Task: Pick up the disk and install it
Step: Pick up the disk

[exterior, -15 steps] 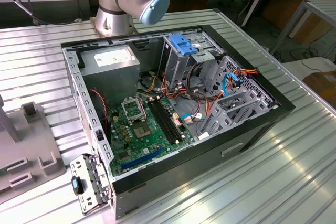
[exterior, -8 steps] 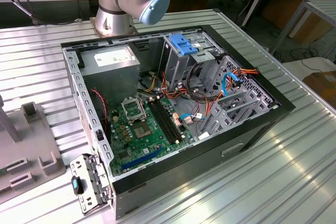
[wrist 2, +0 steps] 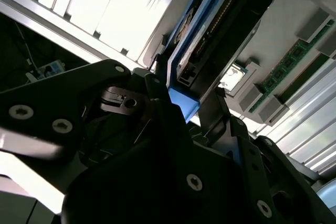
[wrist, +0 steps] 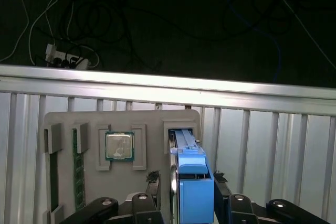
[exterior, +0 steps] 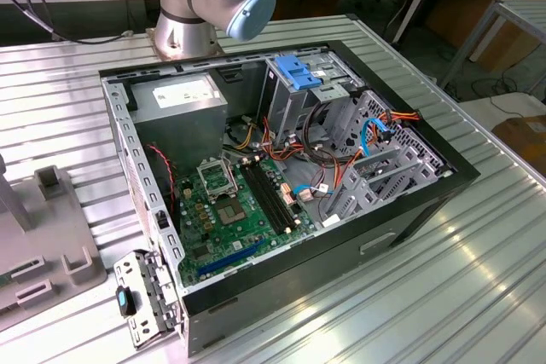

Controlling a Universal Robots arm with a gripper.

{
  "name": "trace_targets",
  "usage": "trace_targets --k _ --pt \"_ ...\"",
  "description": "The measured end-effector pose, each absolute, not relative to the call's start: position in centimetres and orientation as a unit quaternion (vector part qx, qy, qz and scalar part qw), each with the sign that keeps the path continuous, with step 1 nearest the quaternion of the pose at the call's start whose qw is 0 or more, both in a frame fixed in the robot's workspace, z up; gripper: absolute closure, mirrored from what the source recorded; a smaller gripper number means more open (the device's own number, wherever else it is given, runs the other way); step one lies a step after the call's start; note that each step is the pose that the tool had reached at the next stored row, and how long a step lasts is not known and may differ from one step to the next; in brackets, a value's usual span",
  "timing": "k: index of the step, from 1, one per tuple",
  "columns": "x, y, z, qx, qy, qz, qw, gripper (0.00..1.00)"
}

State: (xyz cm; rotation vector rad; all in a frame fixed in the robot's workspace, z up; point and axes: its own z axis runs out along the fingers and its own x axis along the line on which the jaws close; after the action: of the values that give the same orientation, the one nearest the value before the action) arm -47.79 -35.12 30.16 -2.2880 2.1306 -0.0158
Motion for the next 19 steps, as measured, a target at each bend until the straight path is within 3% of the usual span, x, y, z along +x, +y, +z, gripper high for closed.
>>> trace_targets --k 13,15,19 --pt "-47.96 -35.11 31.04 -0.732 0.681 -0.005 0.008 0.51" --pt "-47.96 -35.11 31.05 -0.732 0.681 -0.005 0.008 0.64" --pt "-47.96 -35.11 31.07 -0.732 0.681 -0.005 0.008 0.64"
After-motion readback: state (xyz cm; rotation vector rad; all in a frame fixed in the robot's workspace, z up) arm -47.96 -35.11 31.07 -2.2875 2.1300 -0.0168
